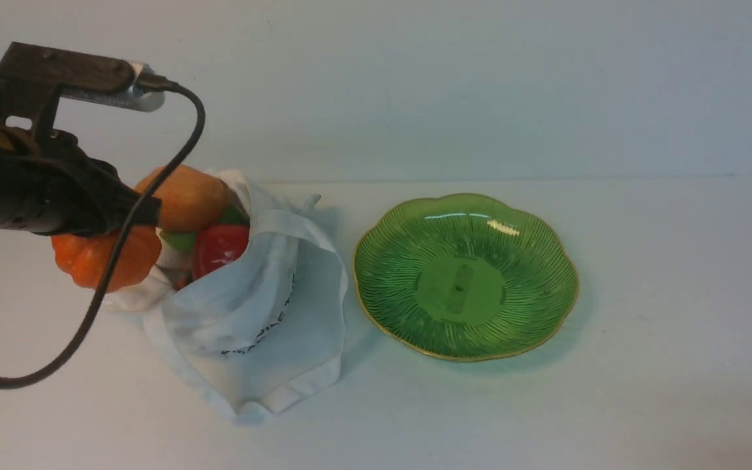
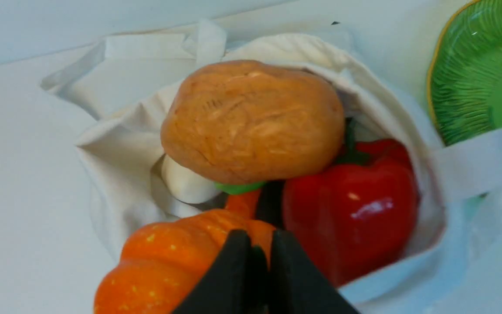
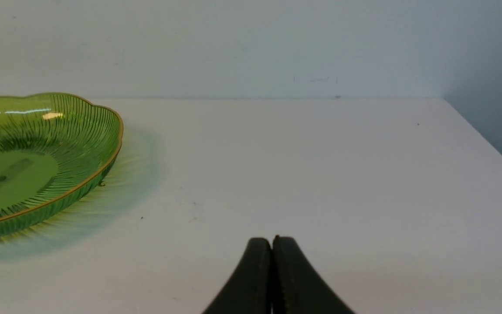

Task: Take vegetables from cloth bag on white table place on plate.
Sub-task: 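Move the orange pumpkin from the bag onto the plate with the left gripper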

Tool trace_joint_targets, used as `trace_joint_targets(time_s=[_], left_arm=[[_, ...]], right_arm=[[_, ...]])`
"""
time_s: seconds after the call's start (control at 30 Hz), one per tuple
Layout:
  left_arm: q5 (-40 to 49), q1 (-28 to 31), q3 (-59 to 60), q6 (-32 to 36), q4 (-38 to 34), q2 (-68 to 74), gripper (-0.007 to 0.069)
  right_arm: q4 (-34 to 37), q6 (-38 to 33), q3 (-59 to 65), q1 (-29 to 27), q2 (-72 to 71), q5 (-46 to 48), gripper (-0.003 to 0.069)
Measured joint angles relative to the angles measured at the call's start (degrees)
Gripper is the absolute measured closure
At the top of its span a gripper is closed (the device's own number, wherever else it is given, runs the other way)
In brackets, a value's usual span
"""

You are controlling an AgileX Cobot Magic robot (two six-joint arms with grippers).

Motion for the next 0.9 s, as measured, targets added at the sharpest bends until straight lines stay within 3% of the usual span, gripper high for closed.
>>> trace_joint_targets(time_s=[0.2, 0.33, 0.6, 0.9], left_arm=[[1.5, -3.7, -0.1, 4.0, -9.7, -5.9, 0.0599], [0.5, -13.0, -0.2, 12.0, -18.2, -4.7, 0.0599], [-15.1, -28.4, -2.9, 17.3, -26.6, 10.6, 0.0599], [-19.0, -30.0, -16.2, 17.6, -27.5, 30.3, 0.0571]], right_arm=[[0.0, 0.0, 0.0, 0.0, 0.0, 0.0, 0.0669], [0.0, 0.0, 0.0, 0.0, 0.0, 0.0, 0.0669], [0.0, 0.0, 0.0, 0.0, 0.0, 0.0, 0.0669], [0.0, 0.0, 0.0, 0.0, 0.0, 0.0, 0.0669]])
